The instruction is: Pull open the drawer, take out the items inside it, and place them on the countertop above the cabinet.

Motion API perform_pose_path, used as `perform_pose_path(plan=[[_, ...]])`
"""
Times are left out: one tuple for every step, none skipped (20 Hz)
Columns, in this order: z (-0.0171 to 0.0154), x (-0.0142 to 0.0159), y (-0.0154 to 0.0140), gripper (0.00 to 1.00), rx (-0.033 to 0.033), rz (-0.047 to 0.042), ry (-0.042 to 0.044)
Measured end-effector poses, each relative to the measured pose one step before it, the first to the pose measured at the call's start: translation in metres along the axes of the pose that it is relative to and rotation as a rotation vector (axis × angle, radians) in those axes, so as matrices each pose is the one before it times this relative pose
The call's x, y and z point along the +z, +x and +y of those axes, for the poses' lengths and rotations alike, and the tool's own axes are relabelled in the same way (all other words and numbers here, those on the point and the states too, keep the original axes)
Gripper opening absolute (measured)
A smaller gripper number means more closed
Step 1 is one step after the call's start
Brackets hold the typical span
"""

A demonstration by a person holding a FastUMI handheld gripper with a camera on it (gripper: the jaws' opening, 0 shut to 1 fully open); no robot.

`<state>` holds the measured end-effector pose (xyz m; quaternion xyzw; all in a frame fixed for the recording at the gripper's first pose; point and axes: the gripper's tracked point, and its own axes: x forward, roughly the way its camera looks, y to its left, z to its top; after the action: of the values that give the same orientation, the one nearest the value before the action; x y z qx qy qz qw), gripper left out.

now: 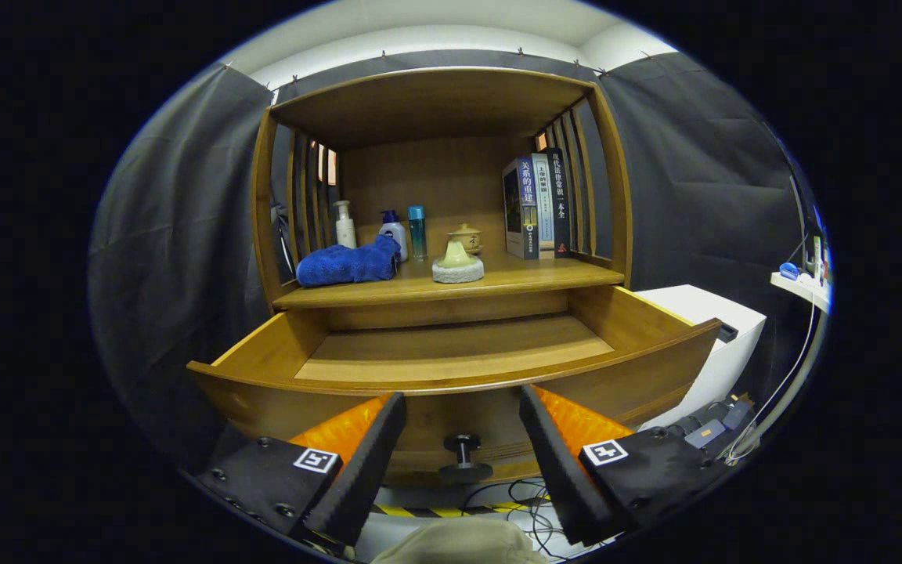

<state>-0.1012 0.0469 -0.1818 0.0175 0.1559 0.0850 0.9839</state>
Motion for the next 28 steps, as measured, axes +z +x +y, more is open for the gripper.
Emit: perform_pose_path(plan=[[0.00009, 0.00089, 0.00393, 0.98, 0.00161, 0.00228, 0.00497], [-0.00010, 0.00181, 0.00363, 0.98, 0.00057, 0.00099, 0.00285], [0.00009, 0.00164, 0.00462, 0.98, -0.00047, 0.00064, 0.00035], [0.00059, 0.00117, 0.00401, 0.98, -0.00058, 0.00241, -0.00004], [0.00025, 0.00203, 0.00526, 0.98, -0.00108, 0.00286, 0.00096], [0.00056, 0.00157, 0.00590, 0.98, 0.00035, 0.00415, 0.00406], [0.00112, 0.00206, 0.00561, 0.98, 0.00223, 0.00190, 0.00676], [0.00133, 0.00362, 0.00674, 0.98, 0.00368, 0.00003, 0.00820], [0.00184, 0.00448, 0.00585, 0.98, 0.00340, -0.00335, 0.00815], [0.00008, -0.00104, 0.00655, 0.98, -0.00141, 0.00781, -0.00152], [0.00116, 0.00070, 0.00488, 0.97, -0.00344, 0.00198, -0.00615], [-0.00016, 0.00424, 0.00511, 0.98, -0.00244, -0.00703, -0.00238], [-0.00023, 0.00122, 0.00484, 0.98, 0.00030, 0.00377, -0.00150], [0.00017, 0.00104, 0.00360, 0.98, -0.00111, -0.00311, 0.00055], [0.00071, 0.00133, 0.00432, 0.98, -0.00050, 0.00052, -0.00090], [-0.00022, 0.00090, 0.00330, 0.98, 0.00061, -0.00010, -0.00141], [0.00010, 0.00073, 0.00453, 0.98, -0.00013, 0.00158, 0.00125], [0.00024, 0.00173, 0.00419, 0.98, -0.00077, 0.00177, -0.00033], [0.00015, 0.00085, 0.00374, 0.98, -0.00137, 0.00161, -0.00261], [-0.00033, 0.00159, 0.00294, 0.98, -0.00037, 0.00121, -0.00113], [0.00023, 0.00086, 0.00305, 0.98, 0.00090, -0.00081, 0.00084], [0.00031, 0.00065, 0.00391, 0.98, 0.00165, -0.00033, 0.00028], [-0.00029, 0.00148, 0.00338, 0.98, 0.00098, -0.00106, 0.00021], [-0.00017, 0.00046, 0.00302, 0.98, 0.00047, -0.00031, -0.00031], [0.00008, 0.00165, 0.00345, 0.98, -0.00007, -0.00112, -0.00066], [-0.00018, 0.00100, 0.00430, 0.98, -0.00052, -0.00010, 0.00099], [0.00040, 0.00167, 0.00431, 0.98, -0.00089, 0.00052, 0.00057], [0.00024, 0.00023, 0.00297, 0.98, -0.00087, 0.00138, 0.00047]])
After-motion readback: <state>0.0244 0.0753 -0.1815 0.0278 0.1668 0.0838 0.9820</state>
